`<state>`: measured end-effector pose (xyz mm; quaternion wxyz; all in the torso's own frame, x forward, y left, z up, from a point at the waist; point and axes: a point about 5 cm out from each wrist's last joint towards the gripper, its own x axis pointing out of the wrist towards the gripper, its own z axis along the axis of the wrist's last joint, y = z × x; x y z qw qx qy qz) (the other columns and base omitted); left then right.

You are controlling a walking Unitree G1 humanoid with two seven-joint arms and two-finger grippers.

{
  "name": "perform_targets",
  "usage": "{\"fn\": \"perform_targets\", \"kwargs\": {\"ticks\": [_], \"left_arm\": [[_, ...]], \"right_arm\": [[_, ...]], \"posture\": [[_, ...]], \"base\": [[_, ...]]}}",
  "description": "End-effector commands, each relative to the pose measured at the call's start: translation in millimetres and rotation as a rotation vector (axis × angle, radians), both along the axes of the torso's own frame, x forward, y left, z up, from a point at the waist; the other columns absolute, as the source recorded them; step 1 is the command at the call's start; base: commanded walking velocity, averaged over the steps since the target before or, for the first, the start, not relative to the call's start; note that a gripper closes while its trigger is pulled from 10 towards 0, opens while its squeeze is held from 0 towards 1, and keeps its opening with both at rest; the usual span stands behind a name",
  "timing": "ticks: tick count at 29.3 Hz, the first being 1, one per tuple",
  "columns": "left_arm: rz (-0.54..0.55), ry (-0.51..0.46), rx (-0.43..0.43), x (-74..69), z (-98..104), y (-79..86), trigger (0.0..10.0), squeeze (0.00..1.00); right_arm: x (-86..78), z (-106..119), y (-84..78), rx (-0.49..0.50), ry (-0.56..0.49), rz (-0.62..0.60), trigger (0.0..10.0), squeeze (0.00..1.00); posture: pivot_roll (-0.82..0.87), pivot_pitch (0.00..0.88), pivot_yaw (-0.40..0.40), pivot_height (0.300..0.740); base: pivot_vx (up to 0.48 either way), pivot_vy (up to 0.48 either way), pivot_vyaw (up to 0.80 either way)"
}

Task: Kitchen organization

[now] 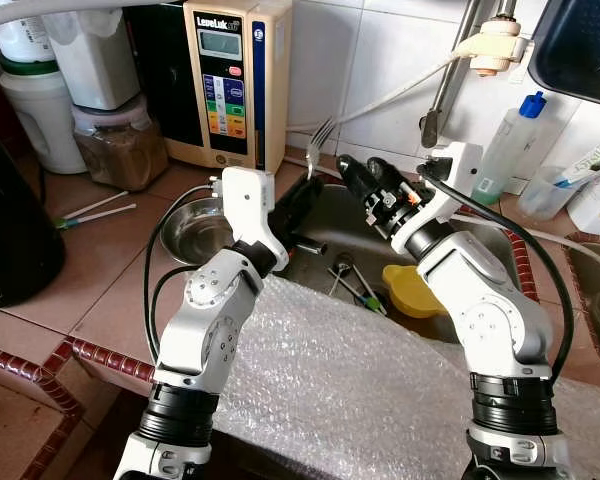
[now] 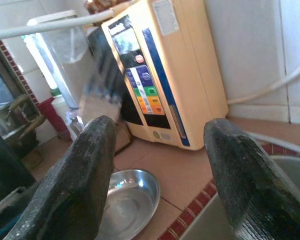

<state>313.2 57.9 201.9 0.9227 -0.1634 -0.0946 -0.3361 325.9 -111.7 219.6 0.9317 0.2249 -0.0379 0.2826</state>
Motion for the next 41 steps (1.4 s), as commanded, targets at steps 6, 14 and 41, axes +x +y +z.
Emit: {"fn": "perform_targets", "kwargs": {"ticks": [6,14,41], "left_arm": [[-0.21,0.085,-0.166,-14.5,6,-14.1,0.0,0.0],[-0.297,0.197,-0.337,-16.7,8,-12.1,0.0,0.0],[-0.552,0.389,-0.416,-34.3,0,-13.6,0.0,0.0]], "right_arm": [[1.5,7,-3.0,0.054,-0.016,0.009,10.0,0.0],[5.3,6,-13.3,0.086,-0.008,0.028,10.0,0.0],[-12.8,0,-49.7,0.191,0.016,0.318,10.0,0.0]], "posture": [[0.03,0.0,-0.029,0.74],[0.03,0.0,-0.031,0.74],[0.03,0.0,-0.021,0.74]], "base": [[0.0,0.0,0.0],[0.0,0.0,0.0],[0.0,0.0,0.0]]}}
